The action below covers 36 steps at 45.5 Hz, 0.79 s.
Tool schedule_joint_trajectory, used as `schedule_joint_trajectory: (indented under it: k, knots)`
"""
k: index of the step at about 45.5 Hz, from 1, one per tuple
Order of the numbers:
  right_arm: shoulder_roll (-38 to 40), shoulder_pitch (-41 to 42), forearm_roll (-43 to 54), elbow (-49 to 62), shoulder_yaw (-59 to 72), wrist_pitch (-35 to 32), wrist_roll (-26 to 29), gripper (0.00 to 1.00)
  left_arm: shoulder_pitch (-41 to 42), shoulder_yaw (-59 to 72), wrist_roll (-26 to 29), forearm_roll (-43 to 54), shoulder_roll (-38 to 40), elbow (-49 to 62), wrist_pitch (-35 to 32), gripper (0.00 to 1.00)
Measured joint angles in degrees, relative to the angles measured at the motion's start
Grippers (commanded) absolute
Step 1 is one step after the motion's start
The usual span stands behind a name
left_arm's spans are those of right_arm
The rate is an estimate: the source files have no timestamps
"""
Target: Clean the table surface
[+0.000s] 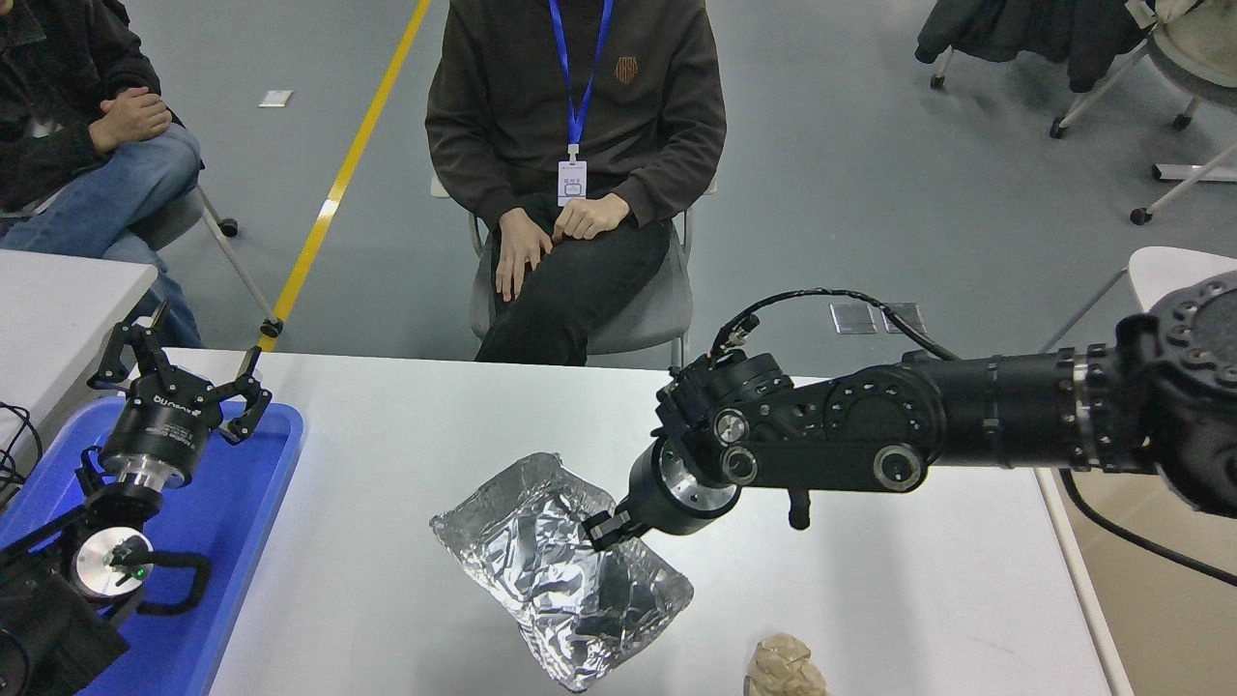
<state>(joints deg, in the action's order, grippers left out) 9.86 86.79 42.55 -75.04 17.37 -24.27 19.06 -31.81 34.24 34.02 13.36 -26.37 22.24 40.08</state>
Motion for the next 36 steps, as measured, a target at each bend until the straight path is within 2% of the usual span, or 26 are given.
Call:
schedule_joint_trajectory:
  k: [36]
  knots:
    - [29.44,3.11,0.59,-13.61,-0.96,-4.79,-0.06,0.0,0.0,-0.05,0.0,0.0,0.0,0.0,0.0,1.0]
